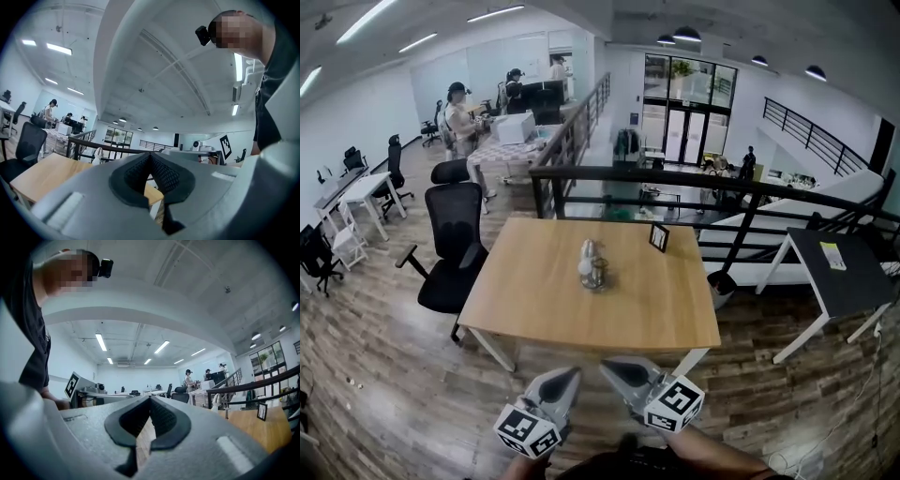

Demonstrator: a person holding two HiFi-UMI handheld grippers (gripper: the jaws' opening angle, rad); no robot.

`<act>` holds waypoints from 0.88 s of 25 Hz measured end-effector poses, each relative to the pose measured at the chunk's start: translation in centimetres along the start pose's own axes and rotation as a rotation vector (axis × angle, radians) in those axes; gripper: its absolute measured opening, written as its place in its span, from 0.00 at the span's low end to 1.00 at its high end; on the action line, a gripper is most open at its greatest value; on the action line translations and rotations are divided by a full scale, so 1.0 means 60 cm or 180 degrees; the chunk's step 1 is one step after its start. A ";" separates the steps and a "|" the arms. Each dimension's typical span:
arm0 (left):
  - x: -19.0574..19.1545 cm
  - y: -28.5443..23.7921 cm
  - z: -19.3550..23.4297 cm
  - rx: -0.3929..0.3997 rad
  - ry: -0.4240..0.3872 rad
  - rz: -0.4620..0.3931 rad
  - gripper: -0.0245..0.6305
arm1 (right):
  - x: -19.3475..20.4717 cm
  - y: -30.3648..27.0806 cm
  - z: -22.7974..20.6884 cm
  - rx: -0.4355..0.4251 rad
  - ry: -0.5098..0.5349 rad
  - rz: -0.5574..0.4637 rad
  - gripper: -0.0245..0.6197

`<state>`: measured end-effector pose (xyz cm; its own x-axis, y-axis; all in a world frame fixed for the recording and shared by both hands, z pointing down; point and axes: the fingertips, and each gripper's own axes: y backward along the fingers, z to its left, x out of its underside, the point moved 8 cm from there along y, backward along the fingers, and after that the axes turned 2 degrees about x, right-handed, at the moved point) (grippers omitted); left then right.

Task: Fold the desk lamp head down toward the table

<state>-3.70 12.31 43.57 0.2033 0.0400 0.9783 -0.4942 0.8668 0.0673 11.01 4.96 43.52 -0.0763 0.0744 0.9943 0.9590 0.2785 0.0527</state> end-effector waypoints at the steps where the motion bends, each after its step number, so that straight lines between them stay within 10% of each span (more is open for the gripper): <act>1: -0.002 -0.018 0.004 -0.0009 -0.0010 -0.0006 0.04 | -0.003 -0.001 -0.021 -0.0012 -0.0004 0.0004 0.04; 22: 0.020 -0.237 0.116 0.0024 0.0070 0.0087 0.04 | -0.001 -0.038 -0.258 0.0034 -0.0131 0.0147 0.04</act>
<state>-2.31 -3.44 45.14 0.2082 0.0745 0.9752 -0.5061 0.8614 0.0423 13.06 -10.49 44.77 -0.0434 0.1268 0.9910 0.9588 0.2840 0.0056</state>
